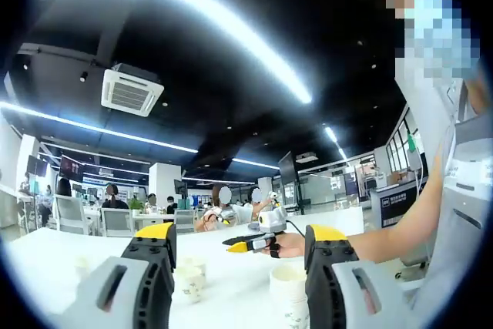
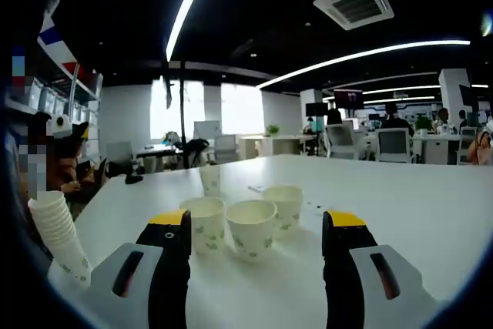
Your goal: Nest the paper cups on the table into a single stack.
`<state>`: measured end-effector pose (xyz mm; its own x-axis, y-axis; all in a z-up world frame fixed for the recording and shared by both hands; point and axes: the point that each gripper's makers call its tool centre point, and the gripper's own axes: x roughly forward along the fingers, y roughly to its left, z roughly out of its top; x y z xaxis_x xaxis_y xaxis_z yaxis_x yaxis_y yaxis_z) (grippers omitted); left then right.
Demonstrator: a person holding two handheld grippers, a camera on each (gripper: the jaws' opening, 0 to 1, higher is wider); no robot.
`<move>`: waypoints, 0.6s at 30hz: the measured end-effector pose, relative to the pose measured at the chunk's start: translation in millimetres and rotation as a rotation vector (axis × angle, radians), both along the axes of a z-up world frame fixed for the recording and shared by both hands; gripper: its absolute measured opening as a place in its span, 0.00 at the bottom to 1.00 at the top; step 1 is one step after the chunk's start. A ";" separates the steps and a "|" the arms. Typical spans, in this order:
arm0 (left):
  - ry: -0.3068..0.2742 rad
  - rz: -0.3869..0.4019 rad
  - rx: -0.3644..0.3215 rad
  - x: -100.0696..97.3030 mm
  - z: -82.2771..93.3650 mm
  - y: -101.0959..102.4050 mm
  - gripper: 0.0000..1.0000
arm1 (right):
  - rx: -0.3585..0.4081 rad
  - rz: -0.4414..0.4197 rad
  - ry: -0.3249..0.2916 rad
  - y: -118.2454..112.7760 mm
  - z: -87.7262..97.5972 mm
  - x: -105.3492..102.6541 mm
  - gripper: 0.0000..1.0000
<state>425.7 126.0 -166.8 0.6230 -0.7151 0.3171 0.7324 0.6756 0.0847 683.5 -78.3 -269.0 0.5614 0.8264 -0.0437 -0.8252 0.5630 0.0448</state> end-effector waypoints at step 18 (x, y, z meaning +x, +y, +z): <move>-0.036 0.005 -0.016 -6.6 -2.8 11.5 0.70 | -0.223 0.027 0.044 51.8 -56.7 37.1 0.69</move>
